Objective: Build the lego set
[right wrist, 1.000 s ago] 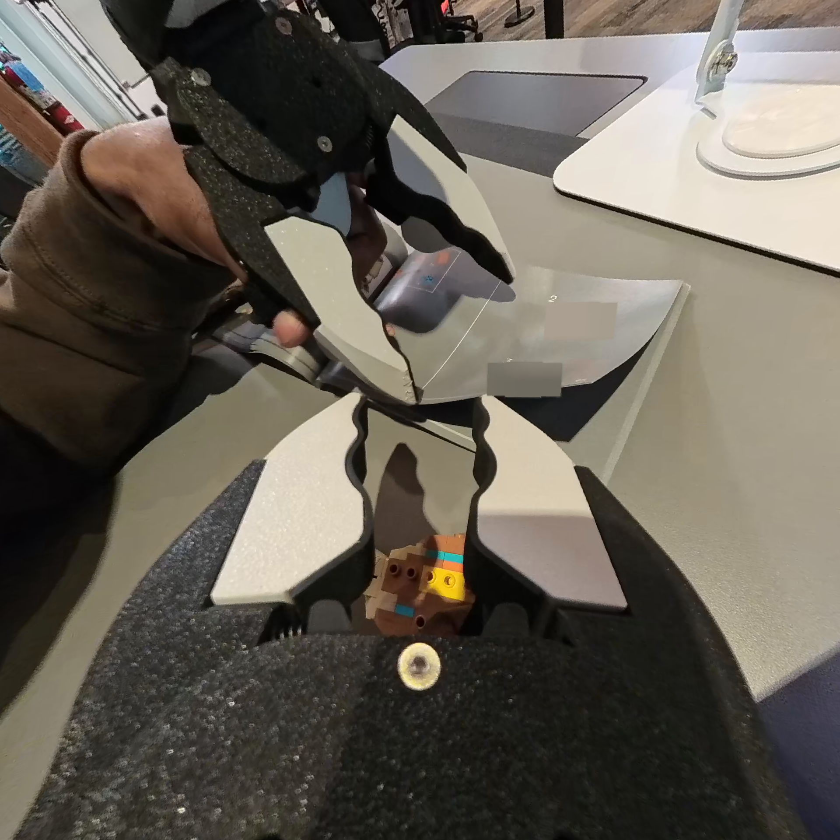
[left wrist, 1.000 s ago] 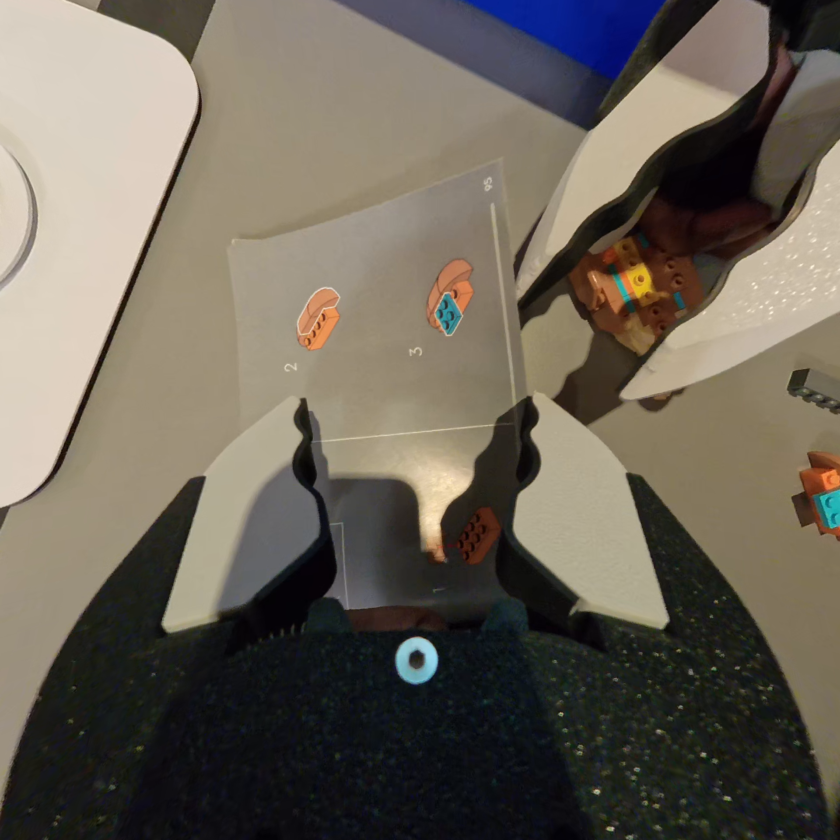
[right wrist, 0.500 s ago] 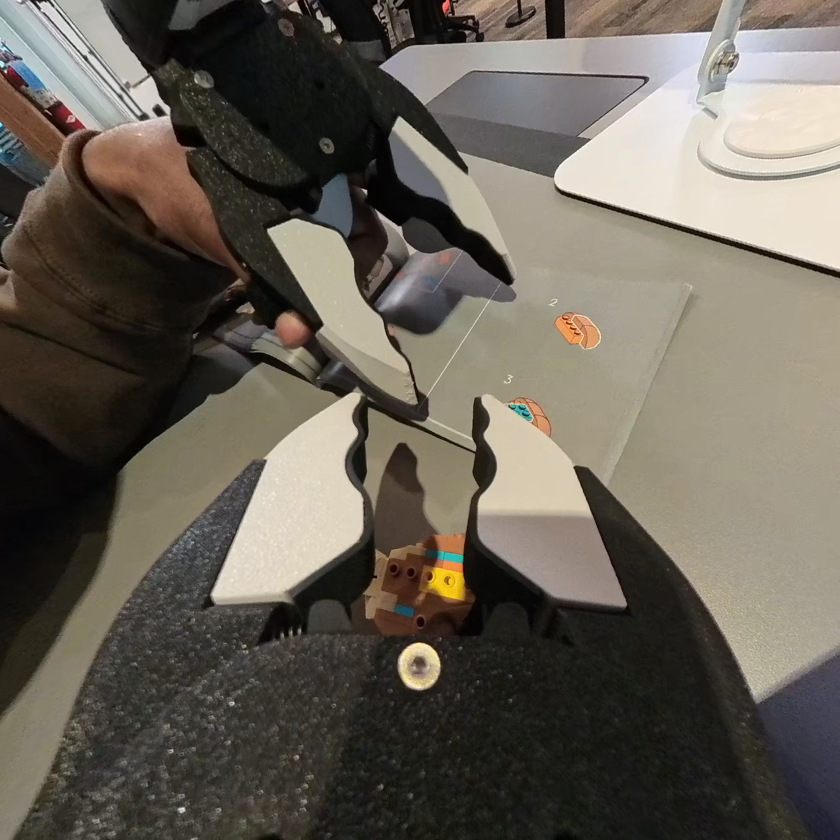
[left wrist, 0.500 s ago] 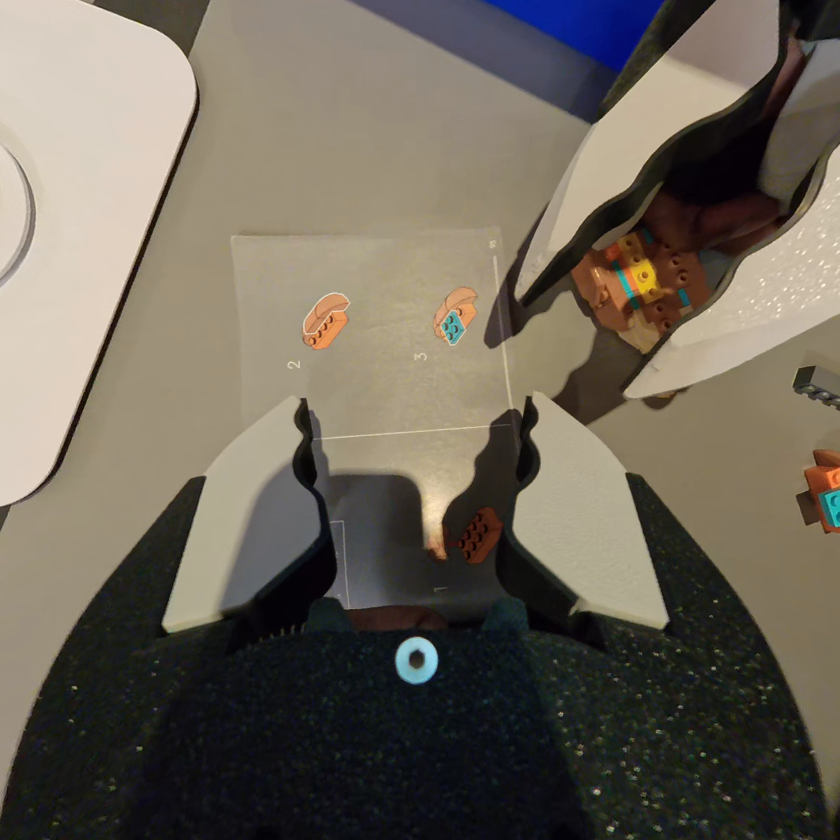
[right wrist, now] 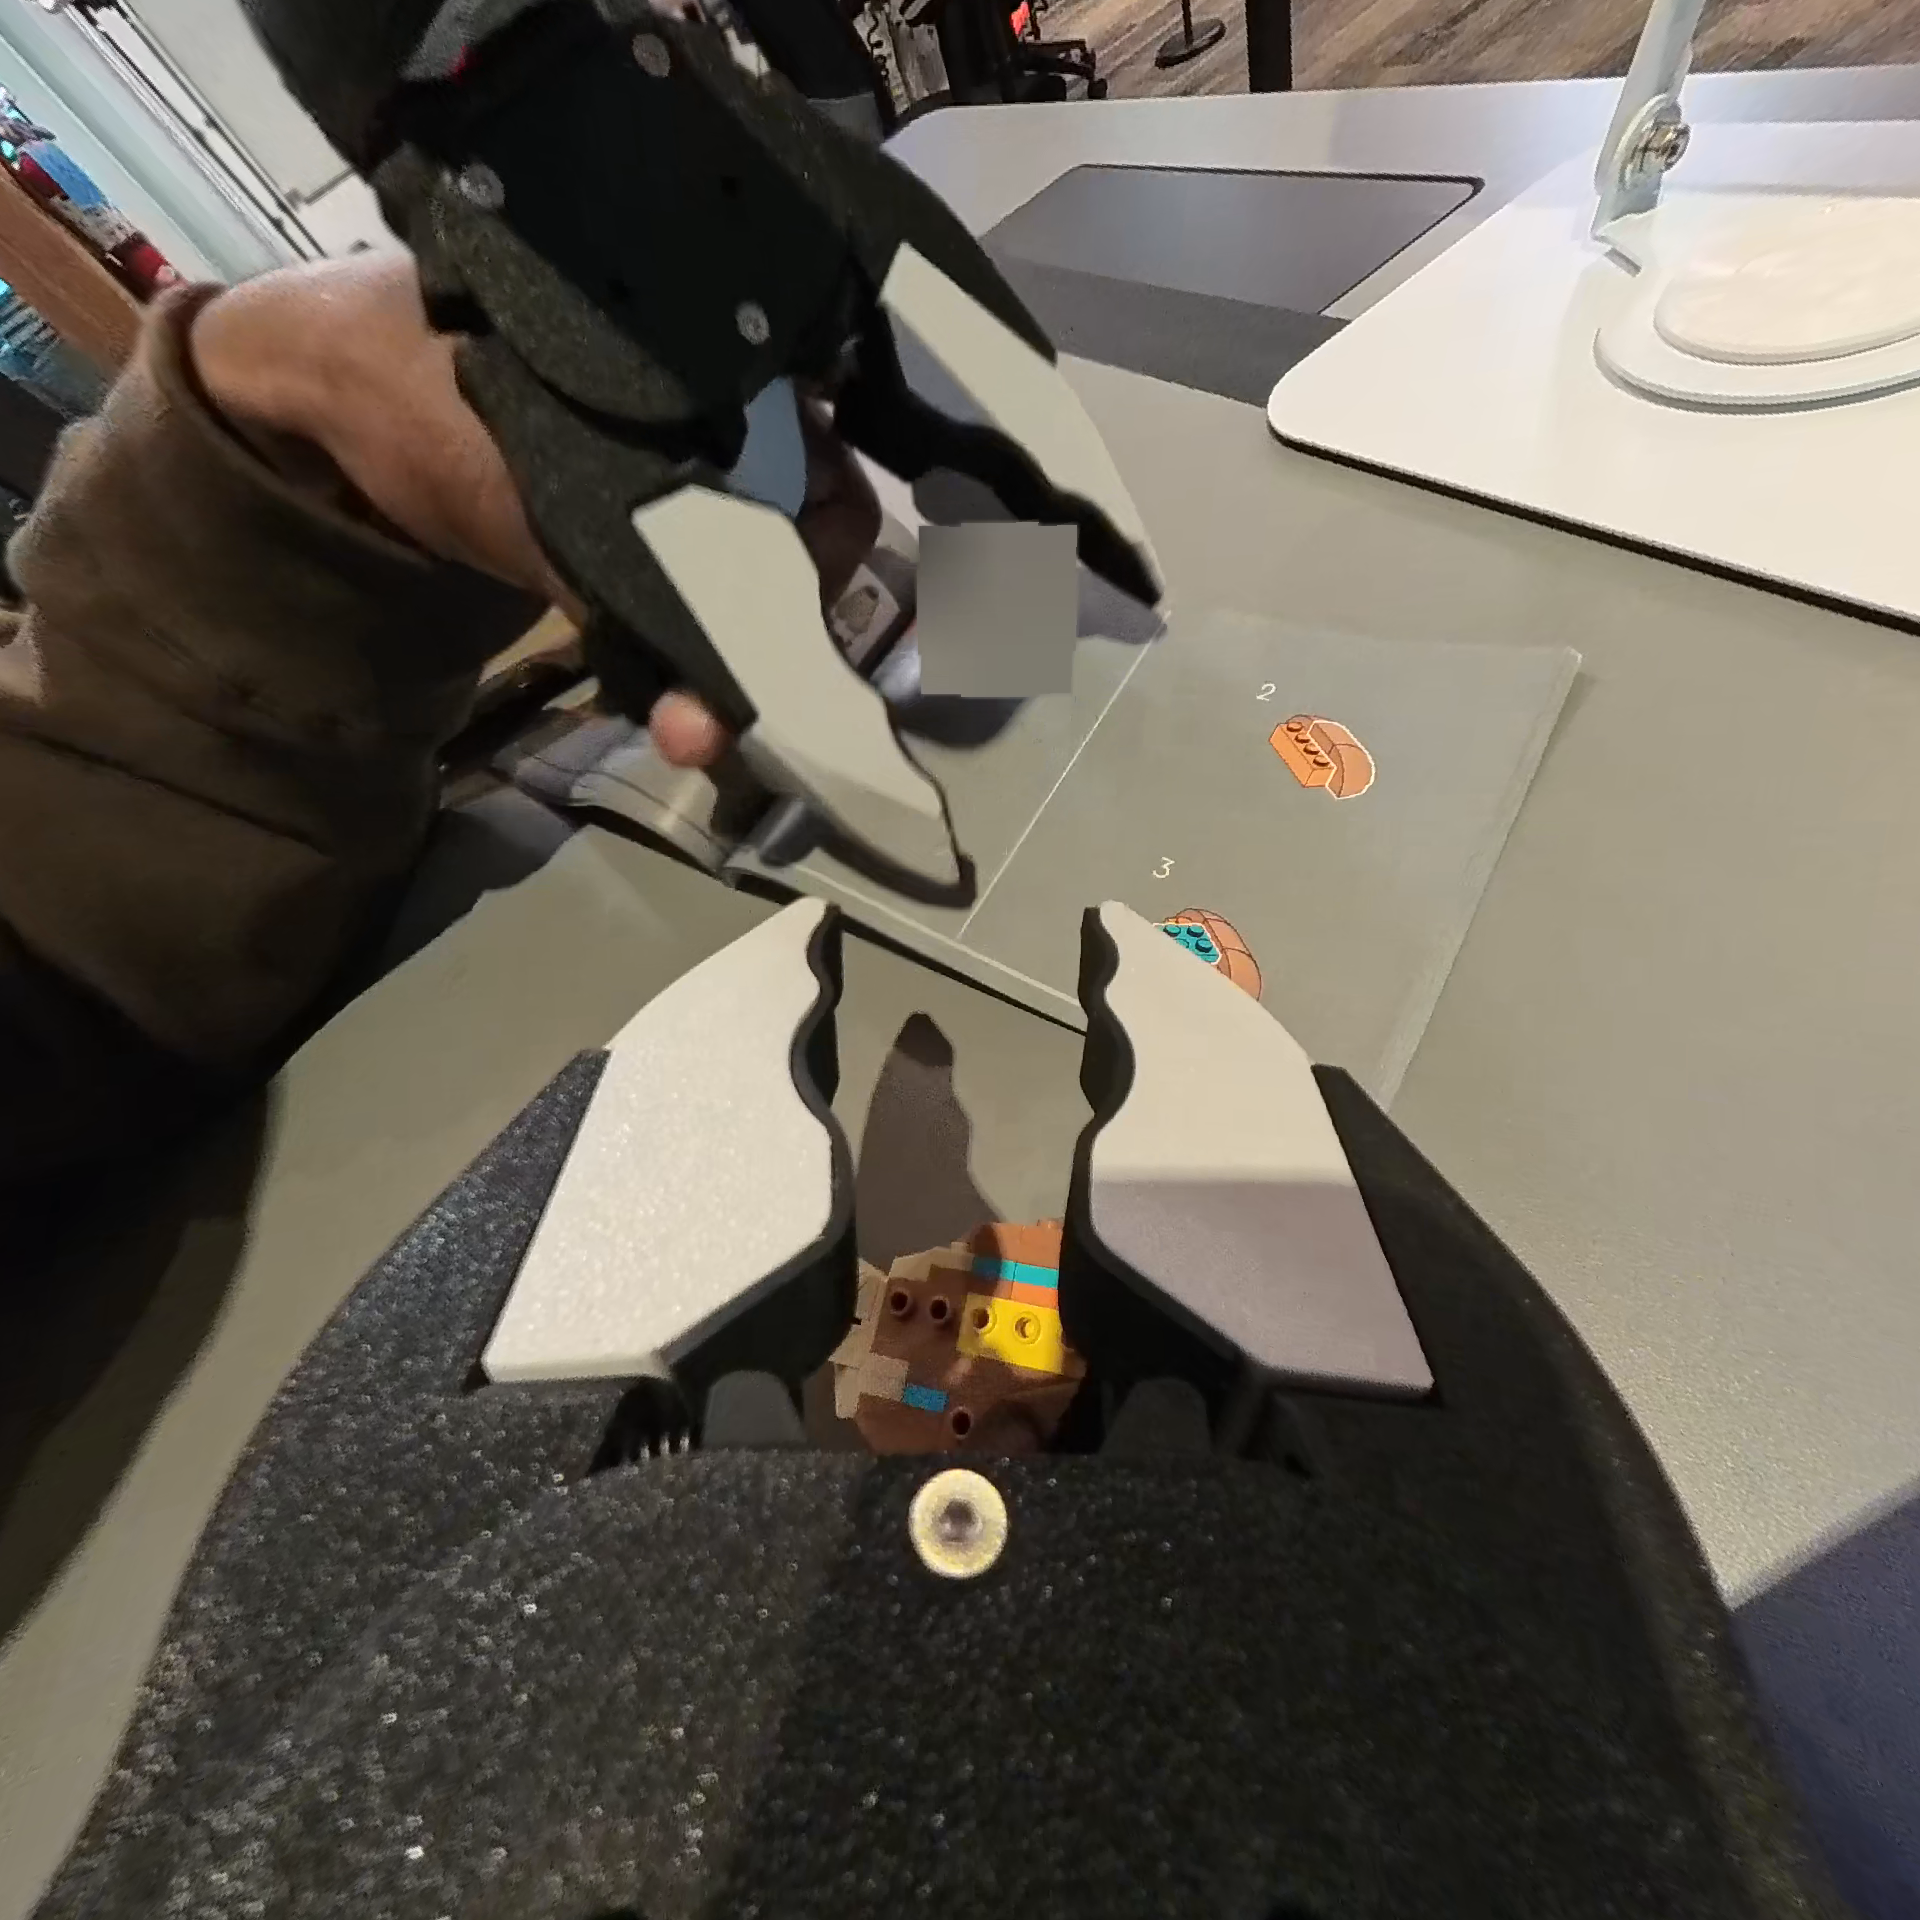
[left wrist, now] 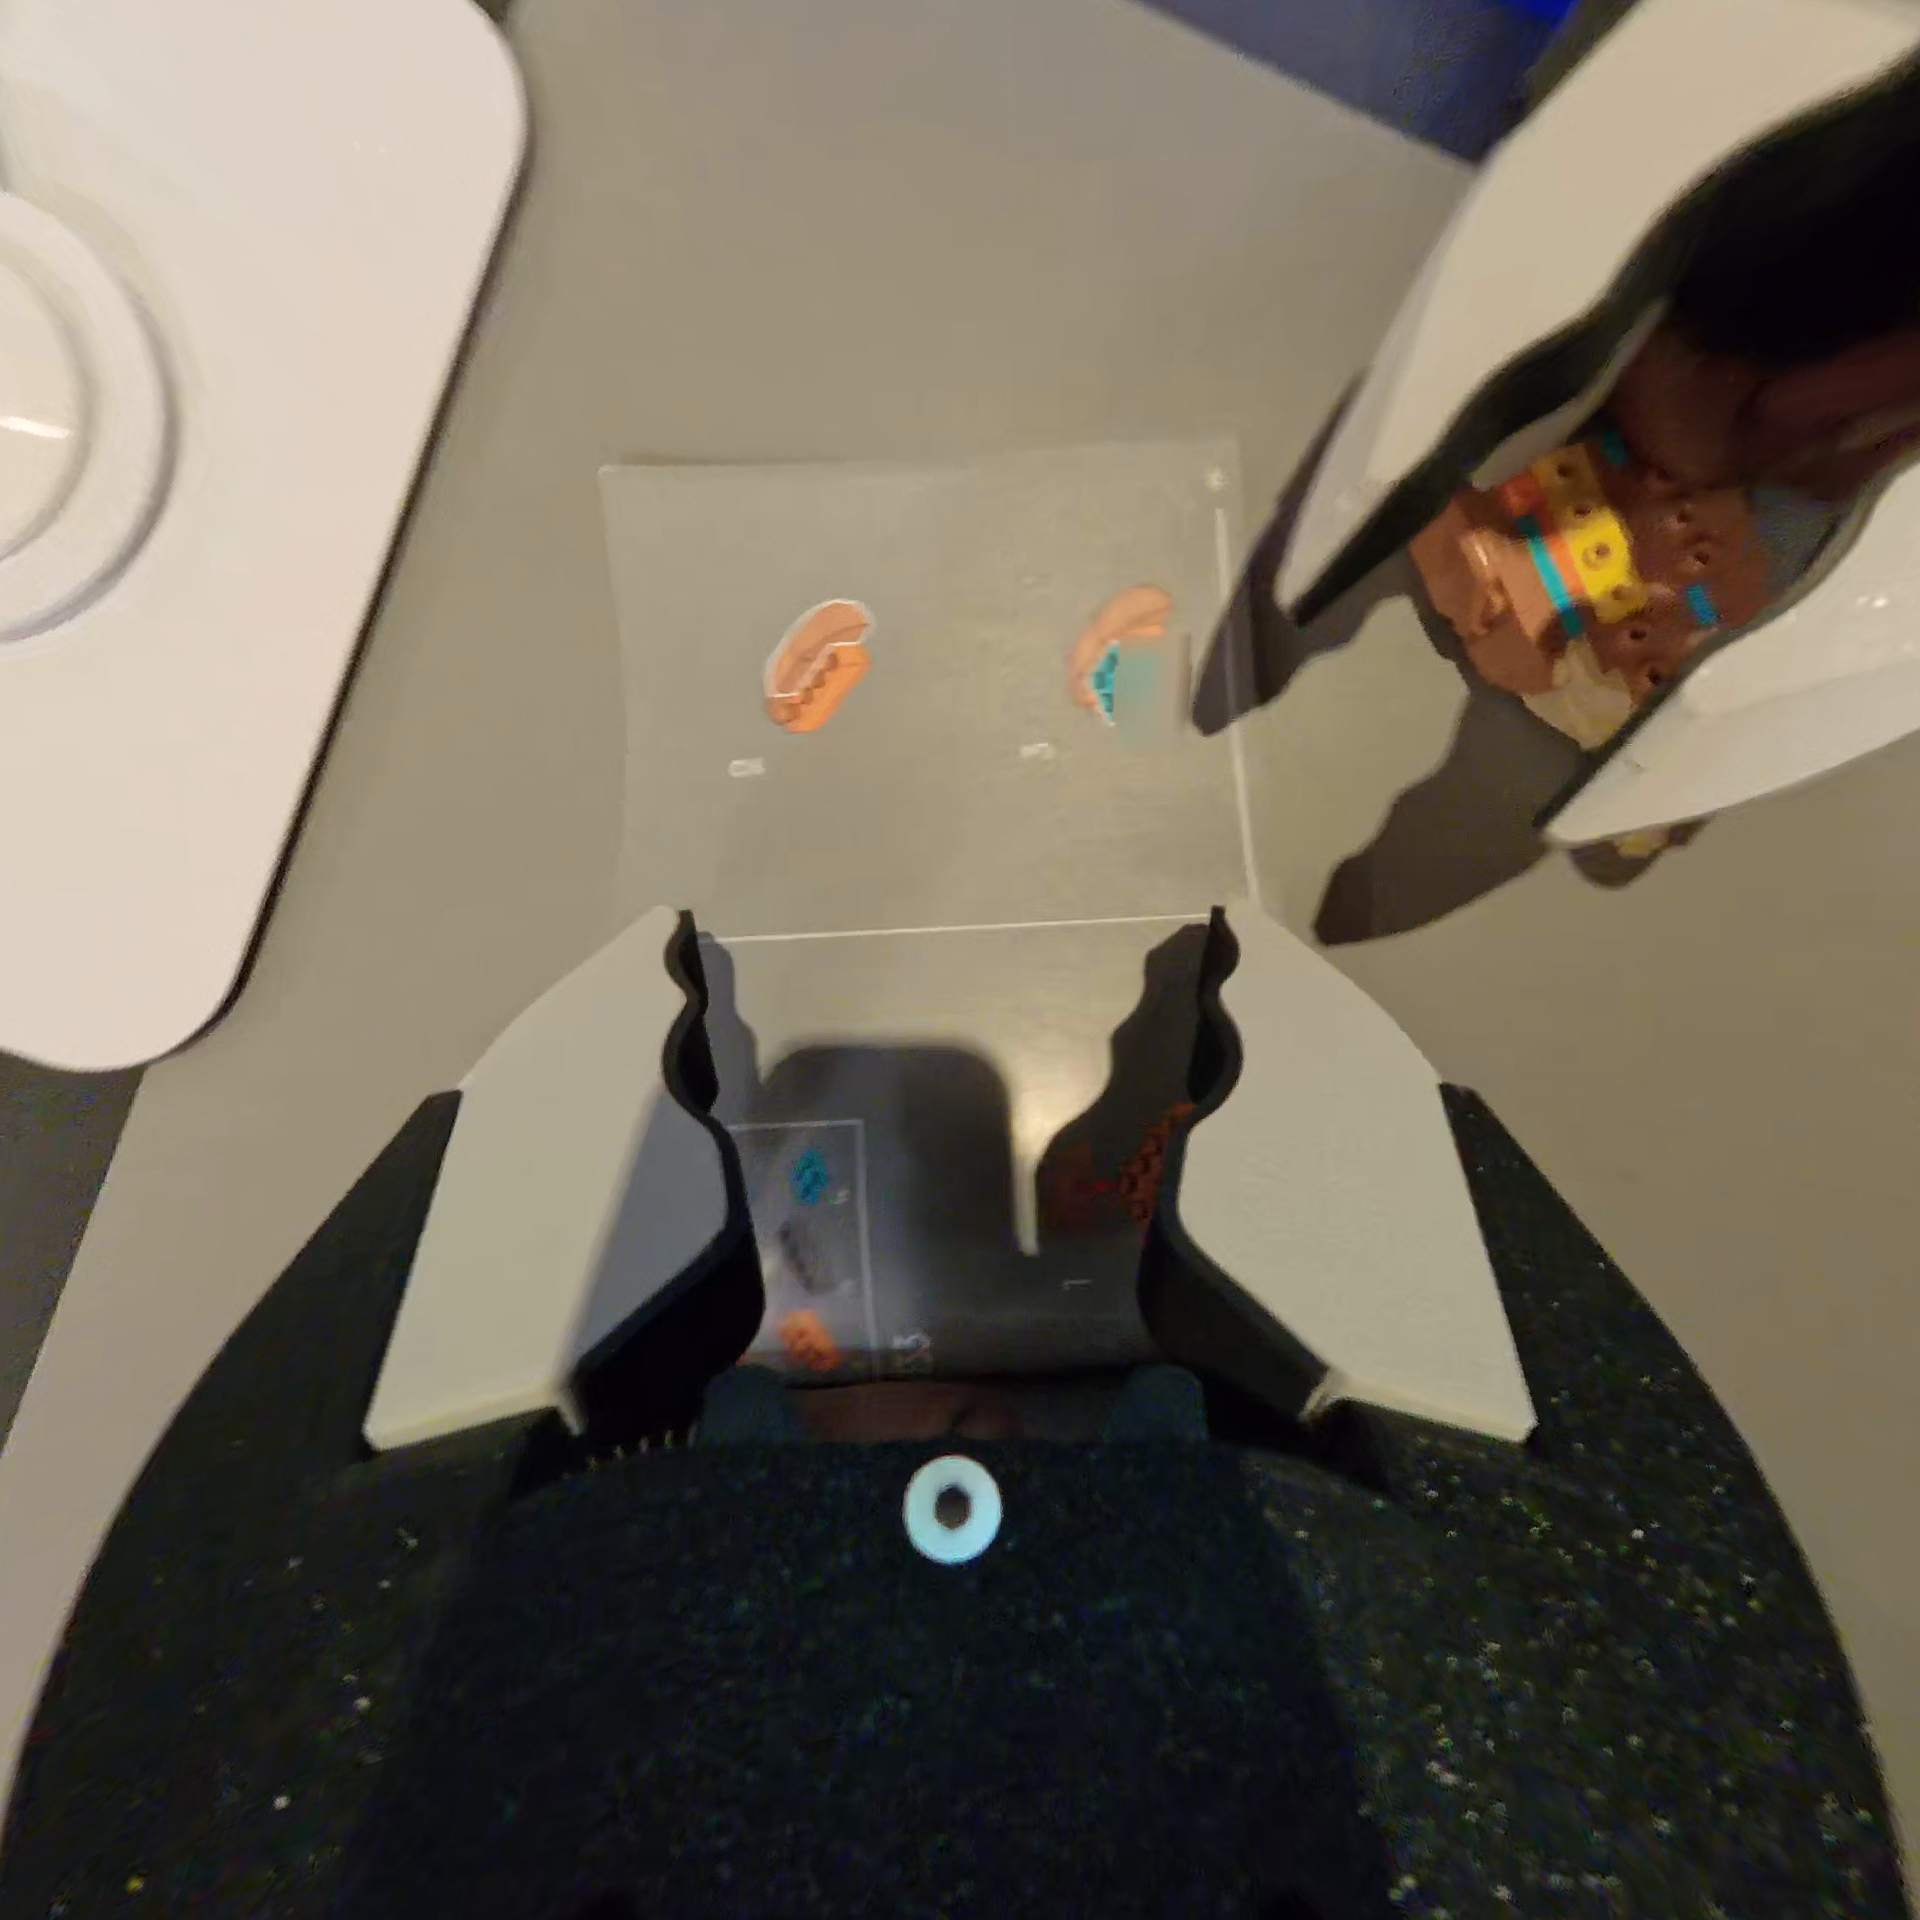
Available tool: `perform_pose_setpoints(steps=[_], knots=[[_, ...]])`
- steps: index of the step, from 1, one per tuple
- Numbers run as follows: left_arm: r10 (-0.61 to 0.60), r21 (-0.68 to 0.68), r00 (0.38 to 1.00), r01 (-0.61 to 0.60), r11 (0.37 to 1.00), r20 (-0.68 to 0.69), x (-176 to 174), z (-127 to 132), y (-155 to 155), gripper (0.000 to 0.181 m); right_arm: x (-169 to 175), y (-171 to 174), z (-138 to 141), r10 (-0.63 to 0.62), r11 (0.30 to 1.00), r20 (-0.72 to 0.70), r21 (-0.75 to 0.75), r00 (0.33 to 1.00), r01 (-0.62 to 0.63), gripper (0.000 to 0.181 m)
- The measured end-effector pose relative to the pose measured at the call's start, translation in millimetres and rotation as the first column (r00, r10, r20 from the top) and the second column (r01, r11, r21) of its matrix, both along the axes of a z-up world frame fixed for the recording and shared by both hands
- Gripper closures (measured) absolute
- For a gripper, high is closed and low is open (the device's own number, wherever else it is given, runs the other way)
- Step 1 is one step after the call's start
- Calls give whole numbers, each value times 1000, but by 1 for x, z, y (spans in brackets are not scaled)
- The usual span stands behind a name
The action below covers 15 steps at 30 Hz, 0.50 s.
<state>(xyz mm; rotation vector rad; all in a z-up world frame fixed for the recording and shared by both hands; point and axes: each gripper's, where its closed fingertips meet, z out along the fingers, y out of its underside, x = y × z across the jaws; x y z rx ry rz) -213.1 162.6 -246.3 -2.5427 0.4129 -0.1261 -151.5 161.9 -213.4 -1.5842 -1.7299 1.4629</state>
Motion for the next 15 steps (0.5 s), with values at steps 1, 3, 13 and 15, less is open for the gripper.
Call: perform_pose_setpoints(steps=[1, 3, 13, 15], knots=[[28, 23, 999, -29, 999, 31, -7, 3, 0, 89, 0, 0, 0, 0, 1000, 0, 0, 1000, 0, 137], [88, 62, 991, -94, 994, 102, -20, 9, 1, 89, 0, 0, 0, 1, 1000, 0, 0, 1000, -1, 138], [120, -12, 990, -119, 993, 74, -26, -9, -1, 90, 0, 0, 0, 3, 1000, -2, 3, 1000, -3, 139], [114, -9, 991, -114, 993, 70, -24, -7, -1, 92, 0, 0, 0, 4, 1000, -3, 3, 1000, -4, 139]])
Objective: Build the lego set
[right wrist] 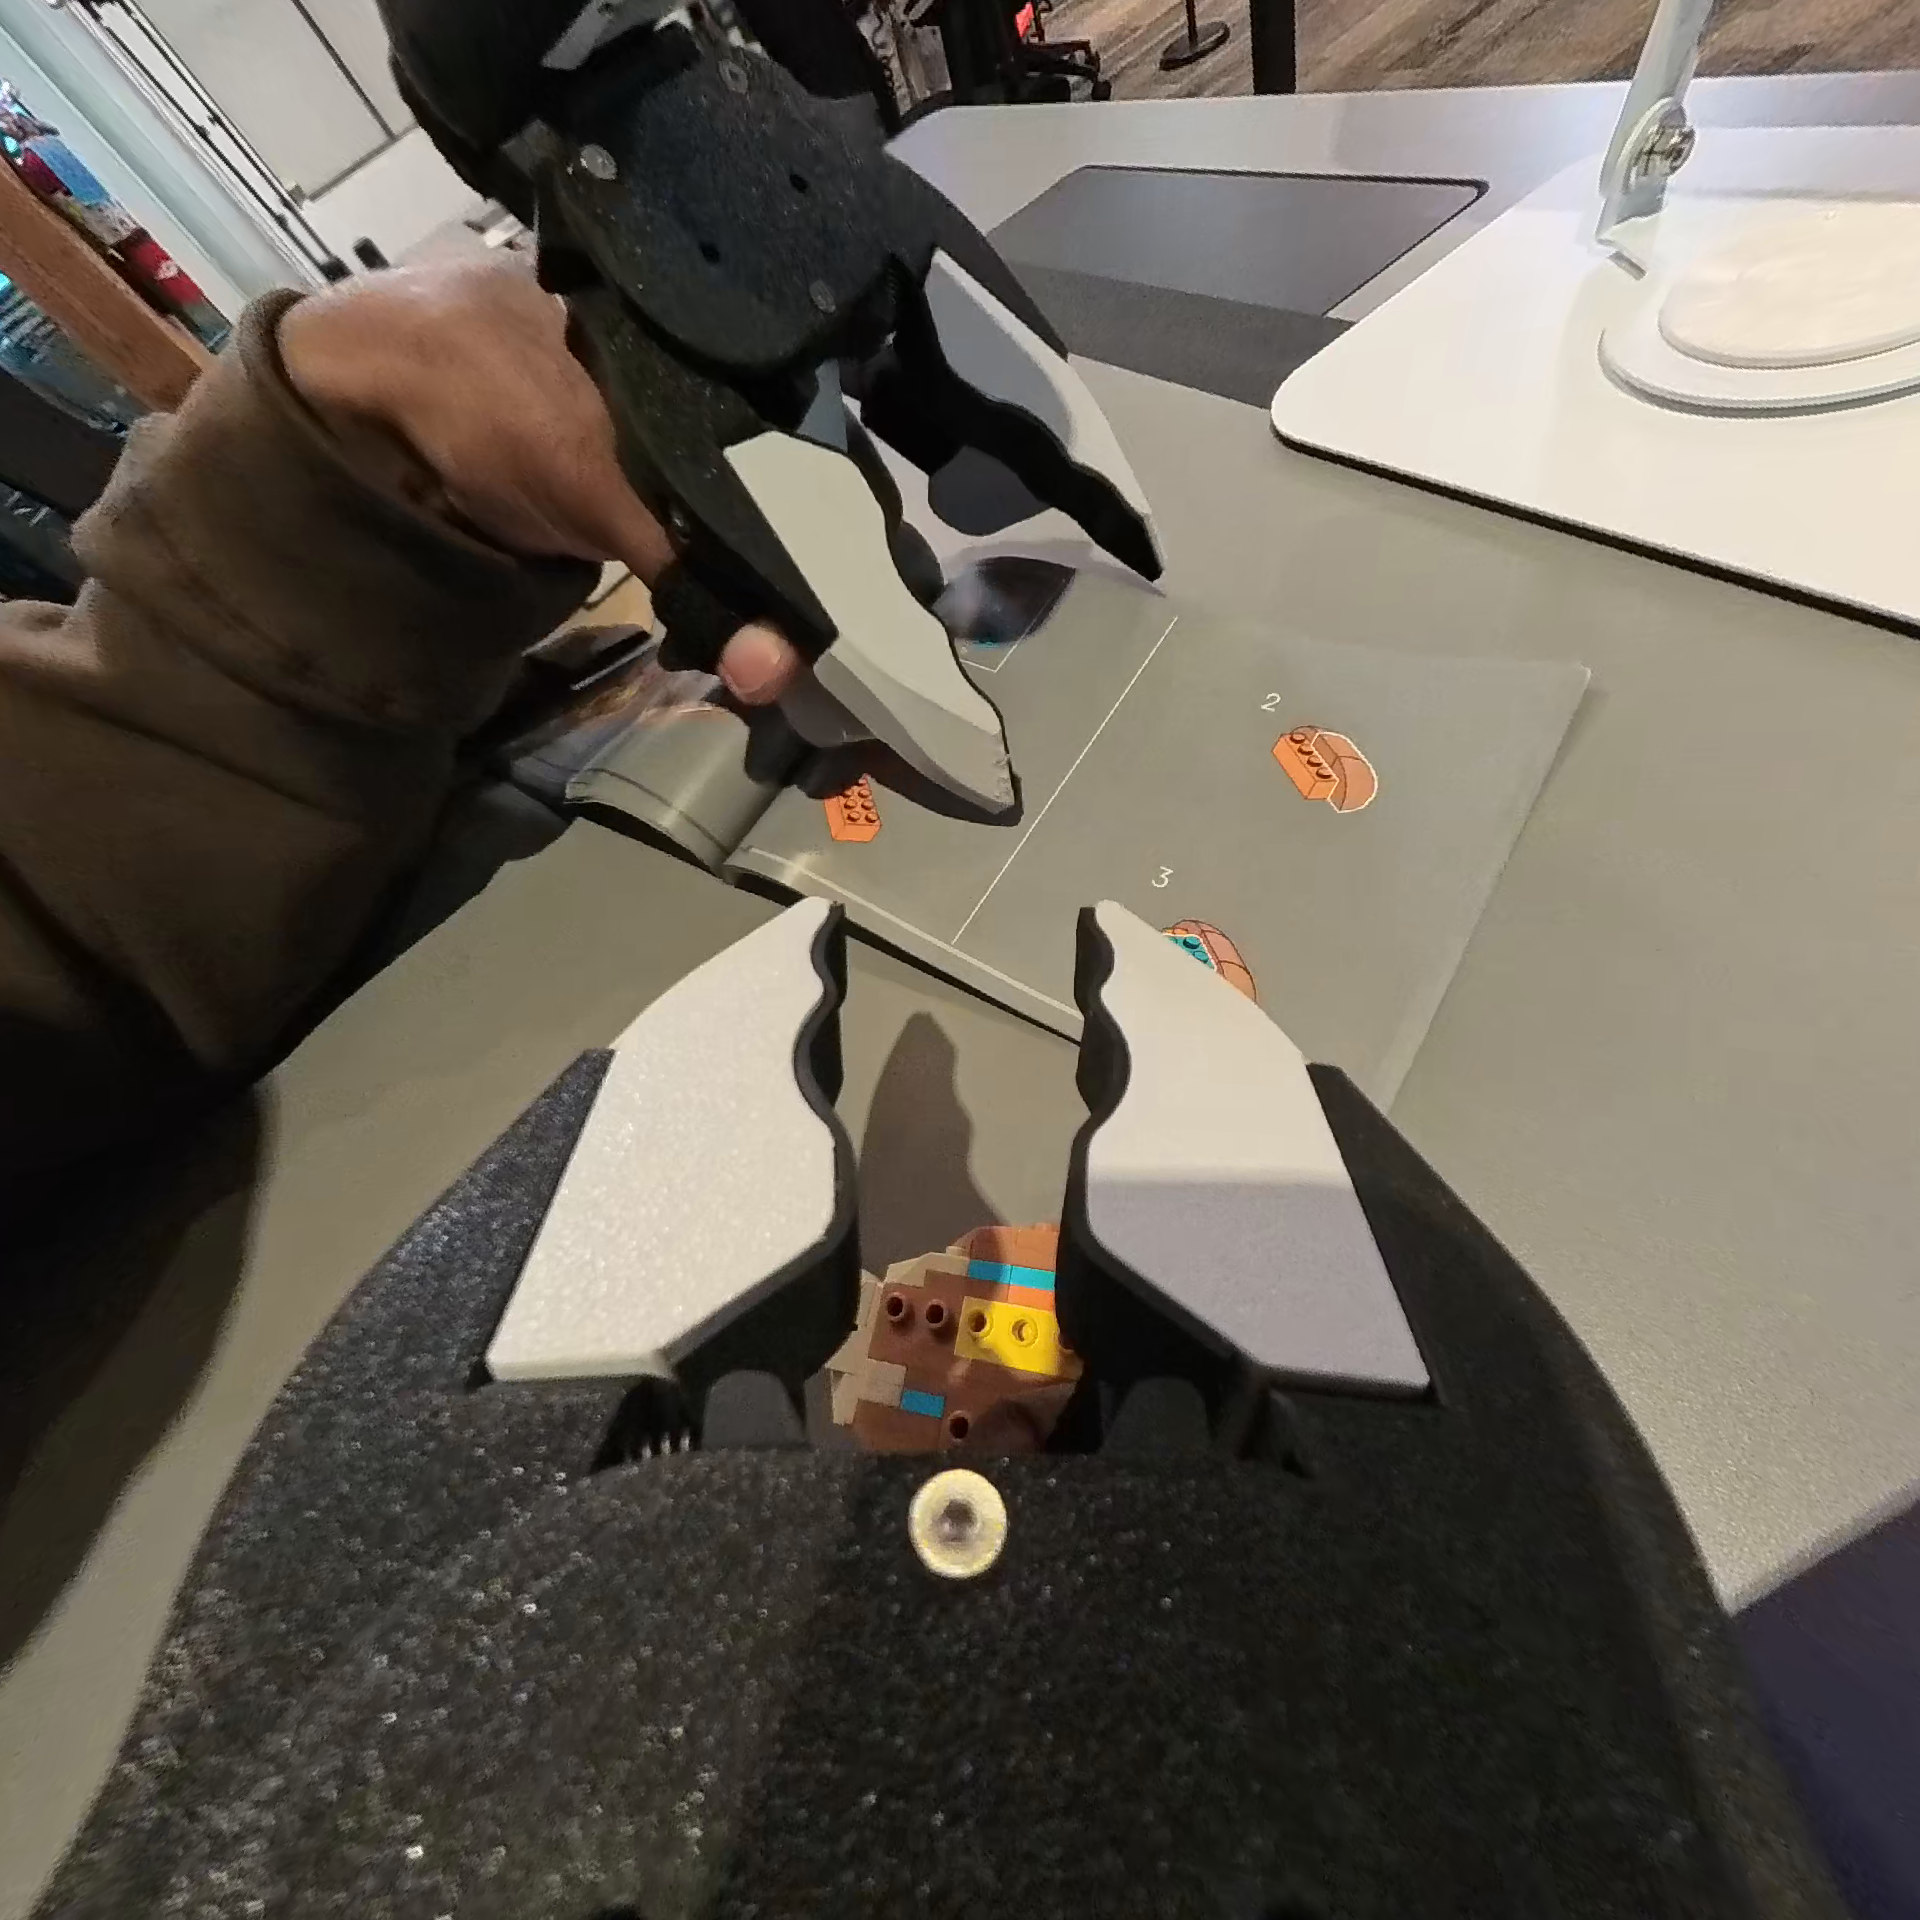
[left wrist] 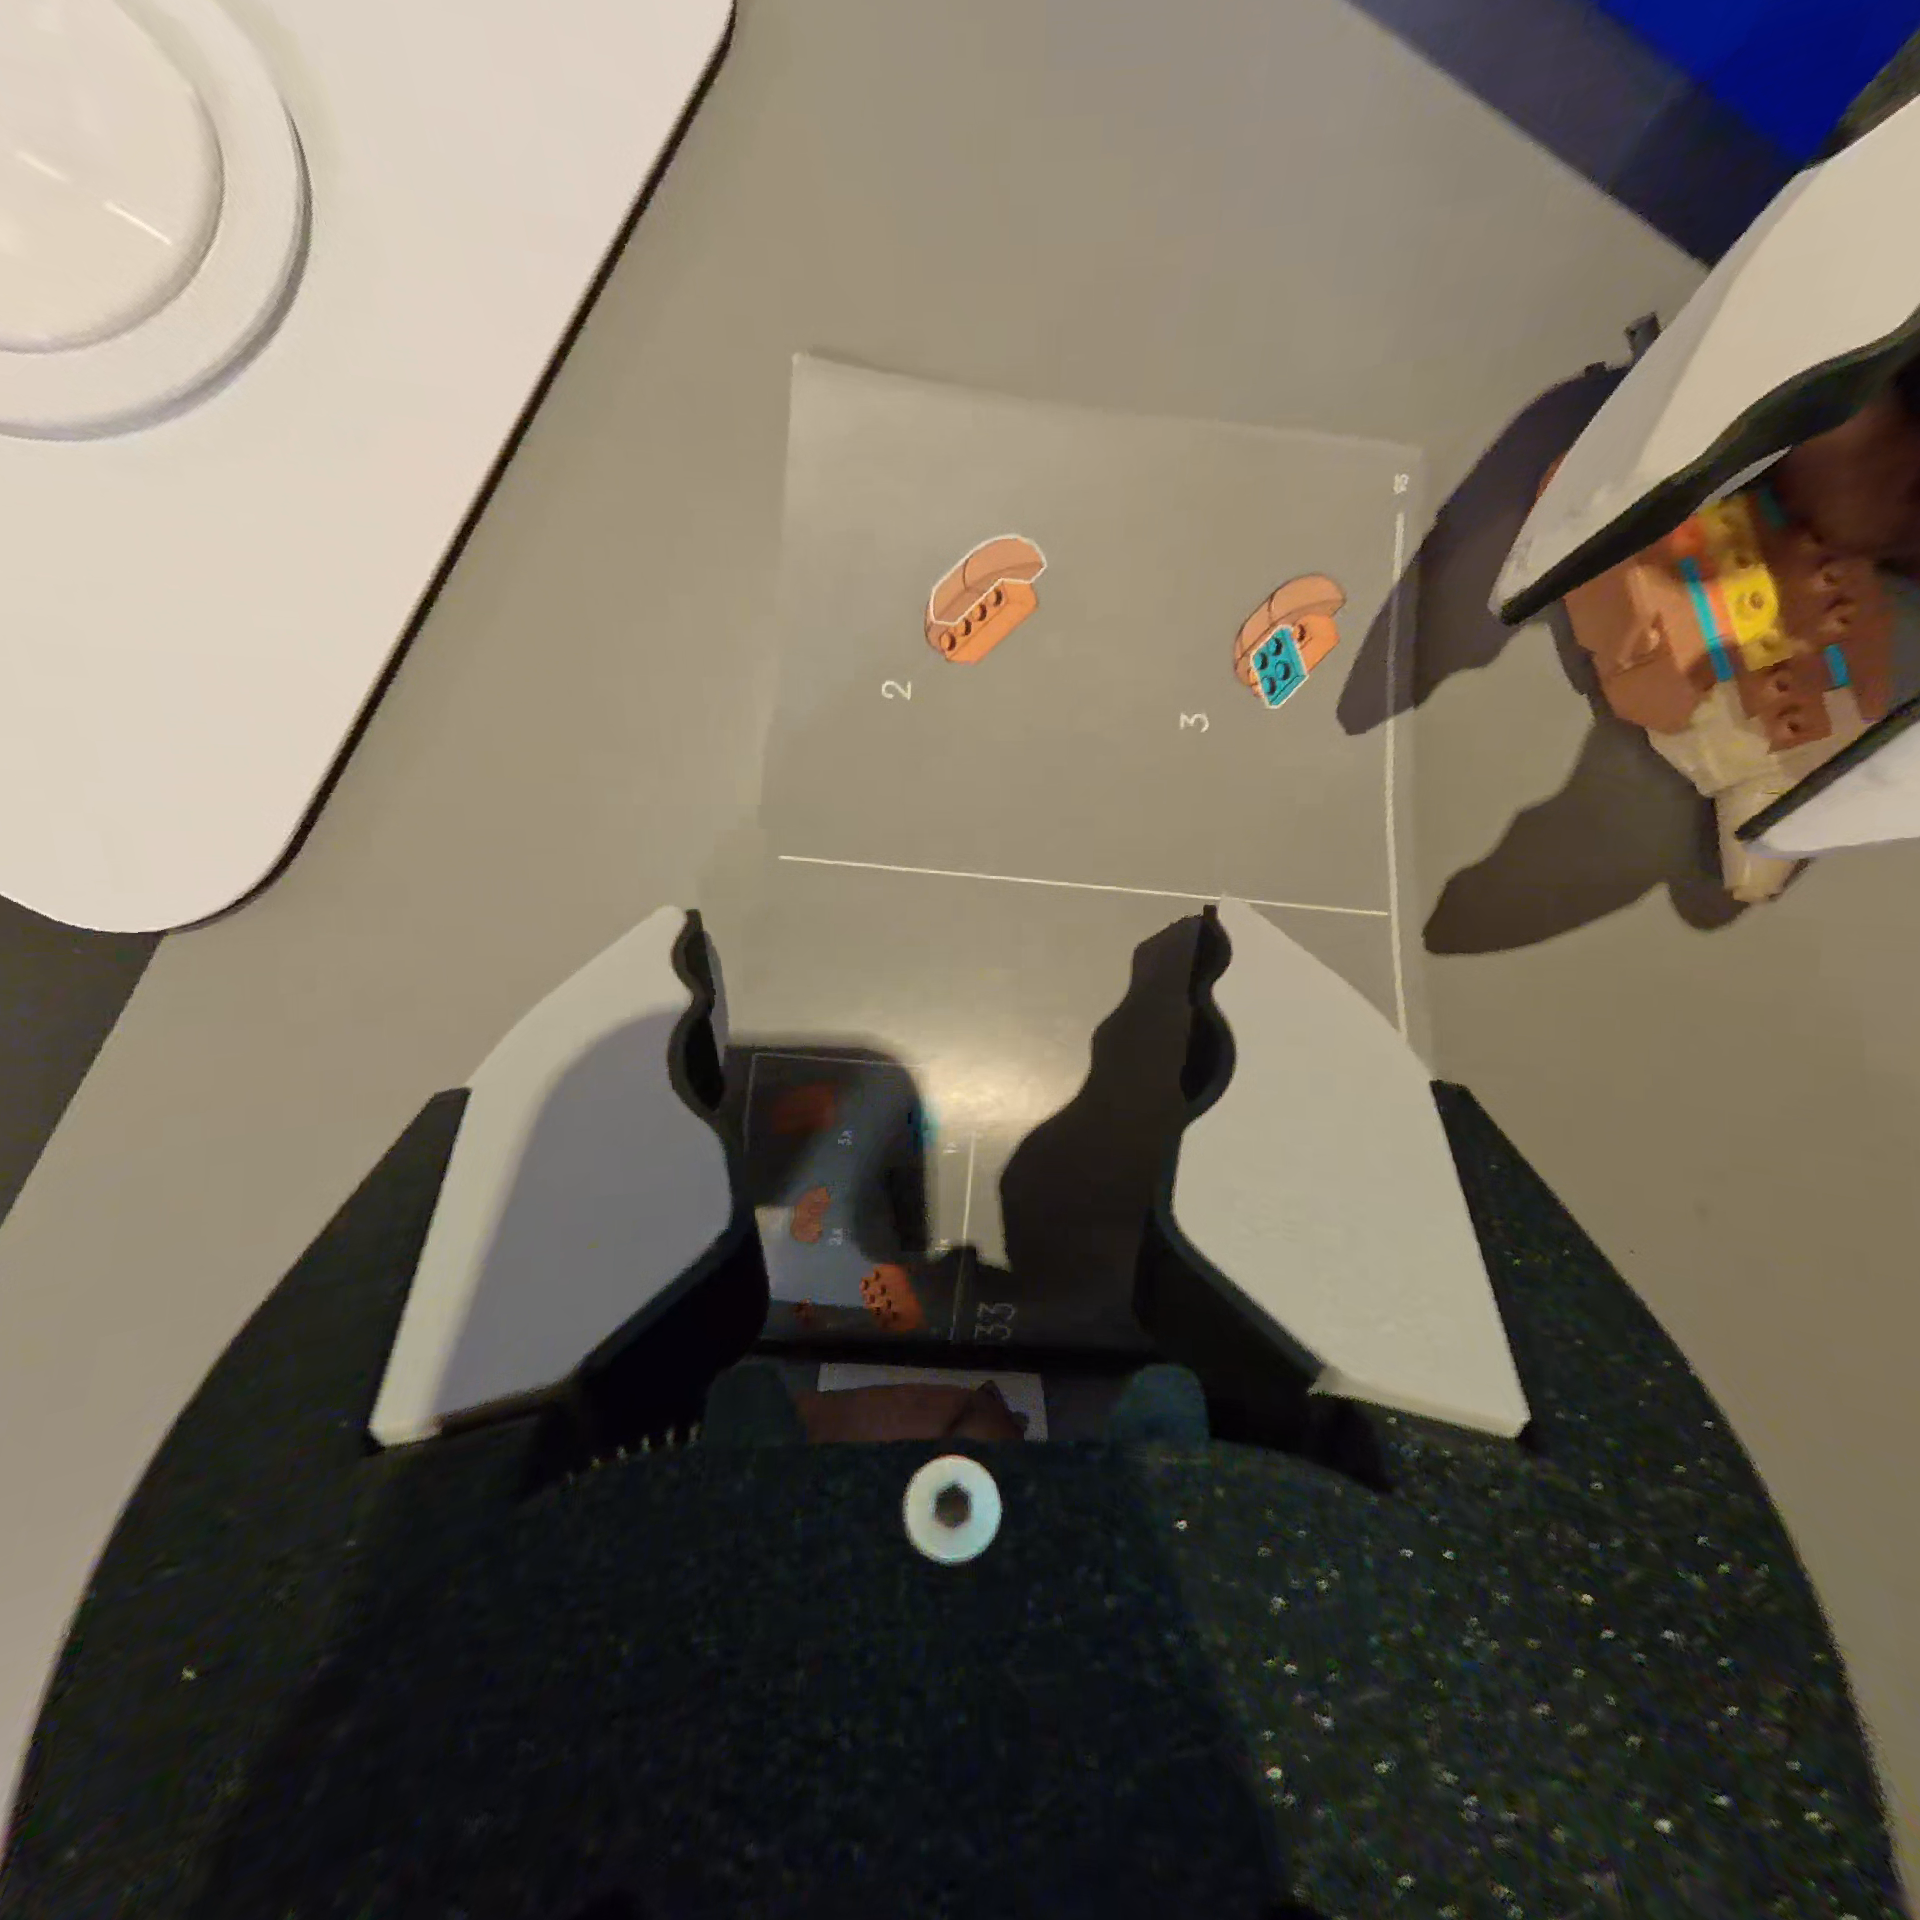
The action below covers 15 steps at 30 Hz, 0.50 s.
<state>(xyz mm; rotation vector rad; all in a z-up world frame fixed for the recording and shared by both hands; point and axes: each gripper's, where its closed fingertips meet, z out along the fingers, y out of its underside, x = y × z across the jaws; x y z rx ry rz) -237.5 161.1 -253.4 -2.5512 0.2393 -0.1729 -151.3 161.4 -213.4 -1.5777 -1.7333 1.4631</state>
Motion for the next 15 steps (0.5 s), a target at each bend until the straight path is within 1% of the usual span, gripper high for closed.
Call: perform_pose_setpoints(steps=[7, 15], knots=[[-28, -33, 999, 27, 999, -27, 5, -2, -3, 95, 0, 0, 0, 0, 1000, -1, 0, 1000, 0, 139], [-38, -18, 999, 37, 999, -32, 5, 6, -4, 96, 0, 0, 0, 0, 1000, -1, 0, 1000, 0, 139]])
